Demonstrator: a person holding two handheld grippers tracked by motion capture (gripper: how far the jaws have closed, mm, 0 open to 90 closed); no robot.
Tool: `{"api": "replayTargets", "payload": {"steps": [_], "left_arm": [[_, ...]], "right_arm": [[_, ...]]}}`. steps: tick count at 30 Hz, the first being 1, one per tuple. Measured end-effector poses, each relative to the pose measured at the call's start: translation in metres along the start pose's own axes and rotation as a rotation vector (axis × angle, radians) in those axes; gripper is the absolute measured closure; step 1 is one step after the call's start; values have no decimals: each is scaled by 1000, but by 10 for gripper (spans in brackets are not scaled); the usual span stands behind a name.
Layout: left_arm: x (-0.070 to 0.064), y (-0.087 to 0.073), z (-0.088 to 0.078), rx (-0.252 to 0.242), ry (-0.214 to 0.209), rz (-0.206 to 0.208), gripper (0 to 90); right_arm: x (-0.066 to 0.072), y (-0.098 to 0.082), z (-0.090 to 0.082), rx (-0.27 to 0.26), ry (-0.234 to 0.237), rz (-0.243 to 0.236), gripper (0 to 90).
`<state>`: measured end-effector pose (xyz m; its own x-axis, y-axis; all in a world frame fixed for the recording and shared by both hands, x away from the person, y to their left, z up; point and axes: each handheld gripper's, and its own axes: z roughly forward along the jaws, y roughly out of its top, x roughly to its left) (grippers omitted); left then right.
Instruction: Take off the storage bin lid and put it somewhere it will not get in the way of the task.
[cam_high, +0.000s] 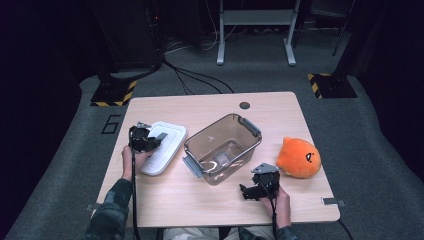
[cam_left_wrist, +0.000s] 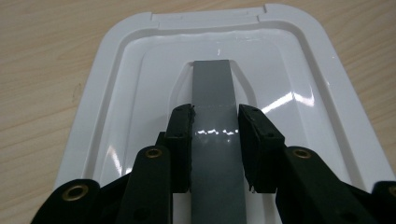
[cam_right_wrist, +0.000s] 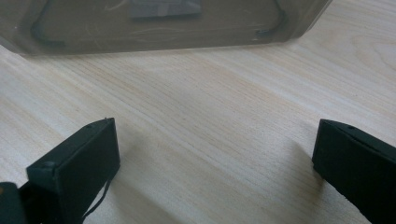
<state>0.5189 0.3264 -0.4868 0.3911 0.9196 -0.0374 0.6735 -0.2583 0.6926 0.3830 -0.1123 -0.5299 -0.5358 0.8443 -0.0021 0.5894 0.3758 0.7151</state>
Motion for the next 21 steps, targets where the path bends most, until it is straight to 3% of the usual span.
{"api": "replayTargets", "payload": {"steps": [6, 10, 17, 18, 21], "left_arm": [[1, -5, 6, 18, 1, -17, 663], [0, -9, 10, 32, 4, -1, 663], [0, -13, 10, 9, -6, 1, 658], [1, -13, 9, 5, -15, -10, 647], [2, -11, 7, -3, -20, -42, 420]], "right_arm": [[0, 0, 0, -1, 0, -1, 0], [0, 0, 0, -1, 0, -2, 0], [0, 0, 0, -1, 0, -1, 0], [0, 0, 0, -1, 0, -1, 0], [0, 0, 0, -1, 0, -1, 0]]}}
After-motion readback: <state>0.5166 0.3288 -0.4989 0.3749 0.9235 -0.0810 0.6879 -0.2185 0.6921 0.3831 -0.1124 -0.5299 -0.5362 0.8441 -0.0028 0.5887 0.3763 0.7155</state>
